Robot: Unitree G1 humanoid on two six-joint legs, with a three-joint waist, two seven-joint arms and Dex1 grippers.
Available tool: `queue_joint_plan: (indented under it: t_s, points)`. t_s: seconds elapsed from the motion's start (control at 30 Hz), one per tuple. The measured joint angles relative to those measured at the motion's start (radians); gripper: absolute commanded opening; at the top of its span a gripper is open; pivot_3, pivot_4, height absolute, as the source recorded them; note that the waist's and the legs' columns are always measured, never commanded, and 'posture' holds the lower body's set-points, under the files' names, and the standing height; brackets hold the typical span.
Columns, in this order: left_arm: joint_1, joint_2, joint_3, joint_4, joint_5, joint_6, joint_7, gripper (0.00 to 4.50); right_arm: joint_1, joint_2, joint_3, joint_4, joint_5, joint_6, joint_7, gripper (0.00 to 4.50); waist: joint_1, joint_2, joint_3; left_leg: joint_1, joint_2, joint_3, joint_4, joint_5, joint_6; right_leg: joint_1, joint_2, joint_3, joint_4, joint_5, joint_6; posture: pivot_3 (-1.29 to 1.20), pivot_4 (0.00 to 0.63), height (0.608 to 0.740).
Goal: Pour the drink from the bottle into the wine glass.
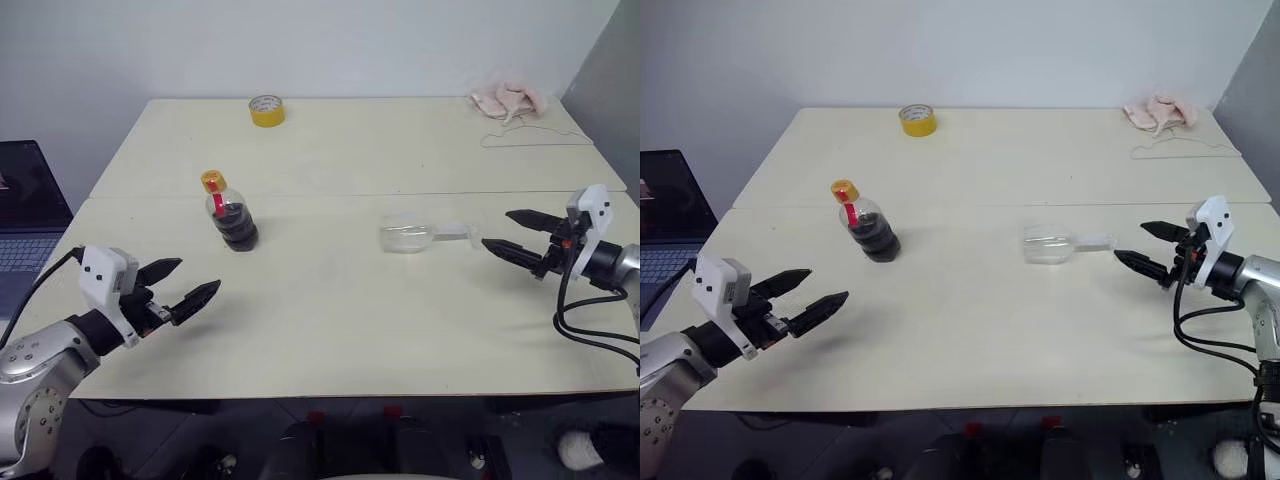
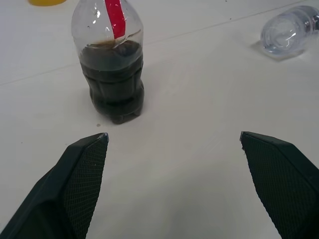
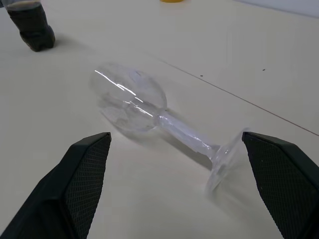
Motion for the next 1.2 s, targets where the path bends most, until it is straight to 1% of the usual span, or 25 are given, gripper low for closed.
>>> queue_joint_plan:
  t_s: [0.23,0.4,0.53,0.63,0.77,0.87,0.93,1.03,1.1,1.2]
  points:
    - [-0.01,-0.009,0.006,0.004,0.003,-0.017,0.004,4.47,-0.023,-0.001,0.002,0.006,-0.005,0.0,0.024,4.5,0.0,0.0,0.0,0.0,0.0,0.0,0.0,0.0,0.0,0.0,0.0,0.0,0.0,0.0,0.0,0.0,0.15,0.74]
    - [-0.012,-0.008,0.034,0.019,0.005,-0.026,-0.001,4.47,-0.022,-0.001,0.008,0.003,-0.006,0.0,0.036,4.5,0.0,0.0,0.0,0.0,0.0,0.0,0.0,0.0,0.0,0.0,0.0,0.0,0.0,0.0,0.0,0.0,0.15,0.74]
    - [-0.073,-0.019,0.037,0.067,0.037,-0.061,0.044,4.47,-0.021,0.007,0.017,-0.041,0.001,0.006,0.037,4.5,0.0,0.0,0.0,0.0,0.0,0.0,0.0,0.0,0.0,0.0,0.0,0.0,0.0,0.0,0.0,0.0,0.15,0.74]
    - [-0.091,-0.027,0.037,0.087,0.063,-0.095,0.066,4.47,-0.021,0.019,0.019,-0.083,0.007,0.011,0.033,4.5,0.0,0.0,0.0,0.0,0.0,0.0,0.0,0.0,0.0,0.0,0.0,0.0,0.0,0.0,0.0,0.0,0.15,0.74]
    - [-0.158,-0.069,0.031,0.127,0.099,-0.118,0.125,4.47,-0.03,0.037,0.036,-0.204,0.05,0.066,0.024,4.5,0.0,0.0,0.0,0.0,0.0,0.0,0.0,0.0,0.0,-0.001,0.0,-0.001,0.001,0.0,0.0,0.0,0.15,0.74]
    - [-0.191,-0.092,-0.001,0.131,0.118,-0.125,0.146,4.47,-0.049,0.042,0.065,-0.305,0.08,0.105,0.016,4.5,0.0,0.0,0.0,0.0,0.0,-0.001,0.001,0.0,0.0,0.0,0.0,-0.001,0.0,0.0,0.0,0.0,0.15,0.74]
    - [-0.205,-0.124,-0.021,0.142,0.128,-0.142,0.157,4.47,-0.052,0.043,0.083,-0.345,0.083,0.123,0.012,4.5,0.001,-0.001,0.0,-0.001,-0.001,-0.001,0.001,0.0,0.0,0.0,-0.001,-0.001,0.0,0.0,0.0,0.0,0.15,0.74]
    - [-0.244,-0.204,-0.063,0.198,0.176,-0.206,0.202,4.47,-0.053,0.058,0.121,-0.414,0.104,0.15,0.007,4.5,0.003,-0.001,0.0,-0.001,0.0,-0.001,0.003,0.0,0.0,0.0,-0.001,-0.002,0.001,0.0,0.0,0.0,0.15,0.74]
    - [-0.264,-0.233,-0.08,0.25,0.204,-0.247,0.221,4.47,-0.055,0.069,0.138,-0.442,0.114,0.161,-0.001,4.5,0.003,-0.002,0.001,-0.001,0.0,-0.001,0.003,0.0,0.0,0.0,0.0,-0.002,0.001,0.0,0.0,0.0,0.15,0.74]
    - [-0.295,-0.251,-0.1,0.313,0.235,-0.294,0.229,4.47,-0.065,0.086,0.148,-0.448,0.114,0.175,-0.019,4.5,0.003,-0.003,0.001,-0.002,-0.001,-0.001,0.004,0.0,0.0,-0.001,0.0,-0.002,0.001,0.0,0.0,0.0,0.15,0.74]
